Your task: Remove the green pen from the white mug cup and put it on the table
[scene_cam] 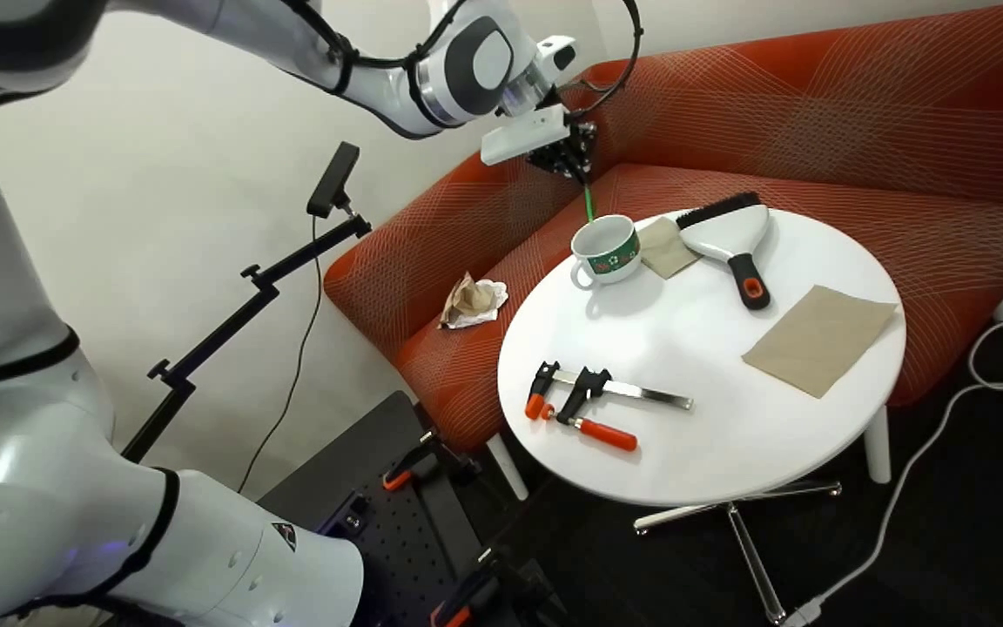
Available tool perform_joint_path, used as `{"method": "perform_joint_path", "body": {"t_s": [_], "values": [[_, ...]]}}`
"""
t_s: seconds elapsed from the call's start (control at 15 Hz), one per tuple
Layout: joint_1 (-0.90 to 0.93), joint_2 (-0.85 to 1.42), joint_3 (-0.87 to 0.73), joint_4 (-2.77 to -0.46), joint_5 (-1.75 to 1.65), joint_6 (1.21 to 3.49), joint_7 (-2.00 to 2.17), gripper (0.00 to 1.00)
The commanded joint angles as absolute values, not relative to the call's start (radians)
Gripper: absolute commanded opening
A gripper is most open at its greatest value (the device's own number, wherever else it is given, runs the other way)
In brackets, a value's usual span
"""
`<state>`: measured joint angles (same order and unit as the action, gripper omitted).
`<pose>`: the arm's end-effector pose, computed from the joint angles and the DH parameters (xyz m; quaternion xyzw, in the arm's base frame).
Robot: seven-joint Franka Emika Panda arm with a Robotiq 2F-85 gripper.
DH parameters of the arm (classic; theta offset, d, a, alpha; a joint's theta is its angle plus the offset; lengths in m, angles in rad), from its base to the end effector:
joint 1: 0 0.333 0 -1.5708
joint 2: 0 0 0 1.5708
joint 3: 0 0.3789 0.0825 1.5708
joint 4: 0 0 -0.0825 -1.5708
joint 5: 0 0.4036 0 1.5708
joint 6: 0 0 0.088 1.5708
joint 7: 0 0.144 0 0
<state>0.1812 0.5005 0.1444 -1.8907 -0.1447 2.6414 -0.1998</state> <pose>0.6758 0.2207 0.2725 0.9448 0.3011 0.1288 0.0013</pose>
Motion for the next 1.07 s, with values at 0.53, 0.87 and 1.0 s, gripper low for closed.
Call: {"method": "perform_joint_path", "body": {"t_s": [0.53, 0.87, 1.0], "values": [[0.173, 0.330, 0.011, -2.209, -0.207, 2.734, 0.087, 0.03], [0.168, 0.463, -0.068, -2.204, -0.204, 2.843, 0.134, 0.03], [0.169, 0.520, -0.083, -2.188, -0.191, 2.864, 0.132, 0.03]]}}
